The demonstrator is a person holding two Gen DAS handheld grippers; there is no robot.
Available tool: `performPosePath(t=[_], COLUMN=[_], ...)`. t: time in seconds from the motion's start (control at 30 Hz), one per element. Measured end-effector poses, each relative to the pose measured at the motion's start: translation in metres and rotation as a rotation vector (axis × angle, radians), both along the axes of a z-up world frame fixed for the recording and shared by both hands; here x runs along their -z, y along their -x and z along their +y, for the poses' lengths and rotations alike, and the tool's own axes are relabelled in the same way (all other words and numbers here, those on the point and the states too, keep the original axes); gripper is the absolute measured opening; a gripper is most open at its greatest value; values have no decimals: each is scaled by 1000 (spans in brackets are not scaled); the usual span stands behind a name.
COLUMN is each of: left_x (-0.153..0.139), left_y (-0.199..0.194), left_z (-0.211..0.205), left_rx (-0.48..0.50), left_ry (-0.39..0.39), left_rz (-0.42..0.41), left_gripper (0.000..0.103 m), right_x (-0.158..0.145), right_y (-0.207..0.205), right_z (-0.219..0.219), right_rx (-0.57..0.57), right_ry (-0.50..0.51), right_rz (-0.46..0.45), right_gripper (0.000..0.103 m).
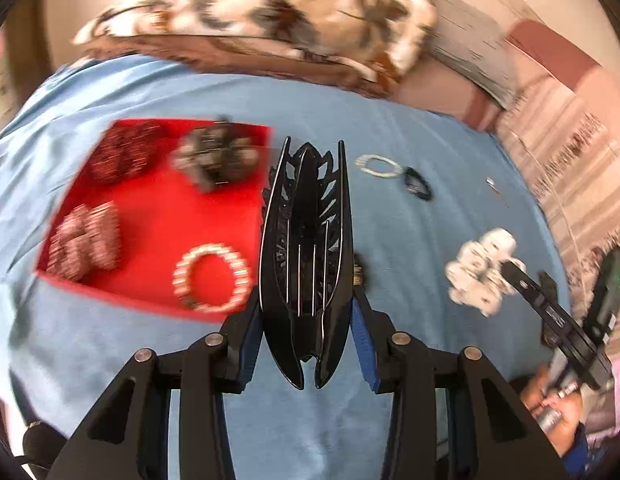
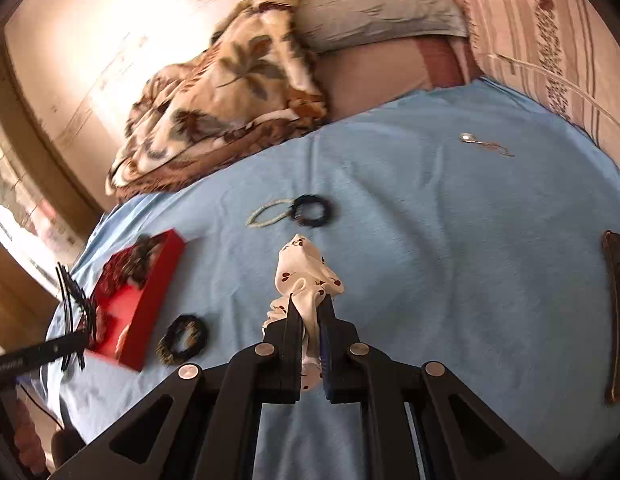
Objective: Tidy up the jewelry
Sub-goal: 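Carry claw clip and white scrunchie into the red tray and open both grippers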
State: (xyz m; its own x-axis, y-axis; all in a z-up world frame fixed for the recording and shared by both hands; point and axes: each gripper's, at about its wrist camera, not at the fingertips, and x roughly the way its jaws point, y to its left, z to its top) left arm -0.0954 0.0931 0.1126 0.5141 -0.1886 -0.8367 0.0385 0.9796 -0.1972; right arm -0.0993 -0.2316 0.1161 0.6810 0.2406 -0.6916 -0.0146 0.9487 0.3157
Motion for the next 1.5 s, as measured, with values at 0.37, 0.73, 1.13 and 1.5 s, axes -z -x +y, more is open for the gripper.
performPosePath(t=[0.37,0.73,1.13,1.5], left_x=[-14,-8,26,64], left_y=[27,22,-61,-101], left_z=[121,168,186,197], left_rx=[-288,-311,-251,-203], left_ry=[42,145,167,118], left_rz=[-21,-39,-12,54], left_gripper=[40,40,40,40], right_x=[-45,-55,-41,-8], right_y=[6,-21,-77,-164], right_z=[70,168,264,331], right_rx=[-152,-320,-426,-434], right_ry=[36,38,61,46], right_rz=[-49,-16,28,95], right_gripper=[9,9,9,9])
